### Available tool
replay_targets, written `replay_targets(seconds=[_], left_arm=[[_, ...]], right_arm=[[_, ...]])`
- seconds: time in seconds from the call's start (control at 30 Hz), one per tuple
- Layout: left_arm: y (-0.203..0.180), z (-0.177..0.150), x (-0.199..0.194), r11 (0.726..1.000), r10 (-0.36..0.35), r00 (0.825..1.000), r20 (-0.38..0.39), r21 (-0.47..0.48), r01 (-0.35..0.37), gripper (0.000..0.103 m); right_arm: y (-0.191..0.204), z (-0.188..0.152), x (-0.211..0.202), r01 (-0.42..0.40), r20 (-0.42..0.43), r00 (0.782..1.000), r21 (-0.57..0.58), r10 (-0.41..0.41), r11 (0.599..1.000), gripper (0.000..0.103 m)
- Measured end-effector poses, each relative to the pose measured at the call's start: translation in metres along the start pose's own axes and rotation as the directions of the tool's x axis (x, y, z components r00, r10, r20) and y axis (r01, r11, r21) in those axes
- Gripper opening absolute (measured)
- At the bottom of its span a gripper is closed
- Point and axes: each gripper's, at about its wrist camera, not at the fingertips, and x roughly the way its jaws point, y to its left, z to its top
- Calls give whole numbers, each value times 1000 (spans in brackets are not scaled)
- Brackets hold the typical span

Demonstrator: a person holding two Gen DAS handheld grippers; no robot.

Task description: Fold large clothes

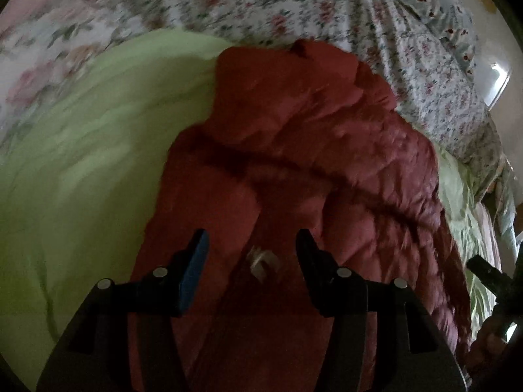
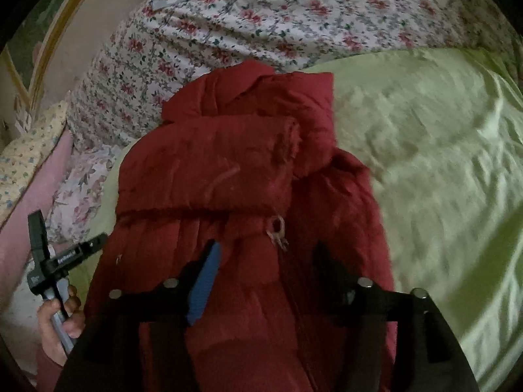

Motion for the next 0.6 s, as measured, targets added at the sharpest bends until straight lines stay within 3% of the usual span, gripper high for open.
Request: replay_targets(seconds=[0.27,0.47,0.6], left_arm=[[38,-33,-30,999,-12,1000,-28,-46,11,54],[47,-52,-43,1000,10,999,-49,-3,-10,55],[52,-65,-47,1000,20,998,-62,25,-18,62]], right_arm=[[-34,-35,-35,52,-27,998,41,-51,998,65],[-56,-61,-50,76,-61,996,99,-70,992,65],[-64,-72,-58,90,-75,994,115,-81,989,65]])
